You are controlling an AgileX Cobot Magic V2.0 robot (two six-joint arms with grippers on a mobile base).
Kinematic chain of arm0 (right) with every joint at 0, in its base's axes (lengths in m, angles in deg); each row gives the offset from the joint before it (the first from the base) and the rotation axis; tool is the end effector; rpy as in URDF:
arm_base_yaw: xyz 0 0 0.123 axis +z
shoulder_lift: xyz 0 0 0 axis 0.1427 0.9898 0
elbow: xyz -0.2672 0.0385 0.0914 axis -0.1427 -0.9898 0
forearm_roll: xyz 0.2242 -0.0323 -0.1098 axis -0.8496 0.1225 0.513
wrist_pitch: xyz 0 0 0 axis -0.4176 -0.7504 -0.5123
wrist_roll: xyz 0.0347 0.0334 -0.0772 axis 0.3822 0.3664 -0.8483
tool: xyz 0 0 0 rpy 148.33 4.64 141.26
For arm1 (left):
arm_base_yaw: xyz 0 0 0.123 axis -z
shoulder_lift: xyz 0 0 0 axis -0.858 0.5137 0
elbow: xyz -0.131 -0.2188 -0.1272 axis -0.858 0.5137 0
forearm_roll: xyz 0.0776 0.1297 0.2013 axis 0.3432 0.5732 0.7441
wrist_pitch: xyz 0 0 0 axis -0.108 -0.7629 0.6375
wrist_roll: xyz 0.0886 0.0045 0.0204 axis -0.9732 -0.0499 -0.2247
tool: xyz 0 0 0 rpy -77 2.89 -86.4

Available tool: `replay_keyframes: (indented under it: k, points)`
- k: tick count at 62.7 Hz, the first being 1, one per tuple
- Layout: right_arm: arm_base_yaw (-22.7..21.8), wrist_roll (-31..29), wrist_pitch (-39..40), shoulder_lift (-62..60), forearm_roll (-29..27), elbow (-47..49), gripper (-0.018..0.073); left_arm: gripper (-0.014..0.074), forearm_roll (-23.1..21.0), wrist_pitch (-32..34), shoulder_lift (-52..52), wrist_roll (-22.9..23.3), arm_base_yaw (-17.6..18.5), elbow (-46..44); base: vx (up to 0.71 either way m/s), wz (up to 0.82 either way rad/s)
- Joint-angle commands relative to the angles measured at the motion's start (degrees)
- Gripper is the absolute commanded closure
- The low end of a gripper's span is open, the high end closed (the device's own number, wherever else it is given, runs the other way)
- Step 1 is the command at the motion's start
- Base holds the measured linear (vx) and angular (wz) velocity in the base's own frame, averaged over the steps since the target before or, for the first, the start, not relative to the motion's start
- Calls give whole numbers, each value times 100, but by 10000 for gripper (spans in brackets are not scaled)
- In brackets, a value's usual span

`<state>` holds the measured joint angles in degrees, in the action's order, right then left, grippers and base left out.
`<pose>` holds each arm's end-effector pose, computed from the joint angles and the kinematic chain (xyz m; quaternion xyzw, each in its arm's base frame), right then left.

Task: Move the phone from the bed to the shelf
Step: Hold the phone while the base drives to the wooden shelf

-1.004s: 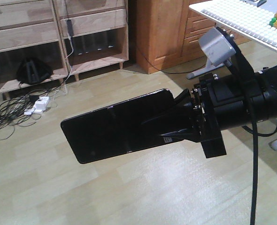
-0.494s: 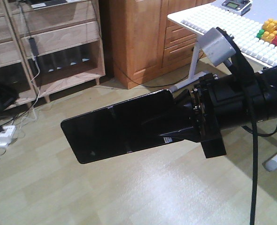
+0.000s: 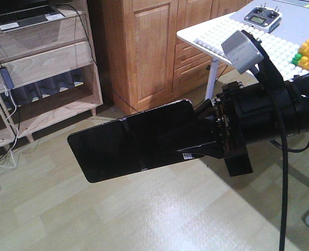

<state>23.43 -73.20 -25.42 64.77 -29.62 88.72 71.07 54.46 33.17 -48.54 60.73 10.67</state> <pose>0.2170 0.1401 0.3599 -0.4524 0.7096 0.4347 0.3206 0.0564 -0.0017 0.1976 0.0159 0.7027 -0.0055 0.7113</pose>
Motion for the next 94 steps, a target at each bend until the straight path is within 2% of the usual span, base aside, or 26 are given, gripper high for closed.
replay_keyframes:
  k: [1,59,94]
  points:
    - [1,-59,-357,-157,-514,145,561,595,-60,395,-41,50,25,-139,50,2]
    - [1,-59,-341,-157,-514,145,561,595,-60,395,-41,50,25,-139,49,12]
    - [1,-59,-341,-157,-514,145,561,595,-60,395,-41,50,25,-139,44,26]
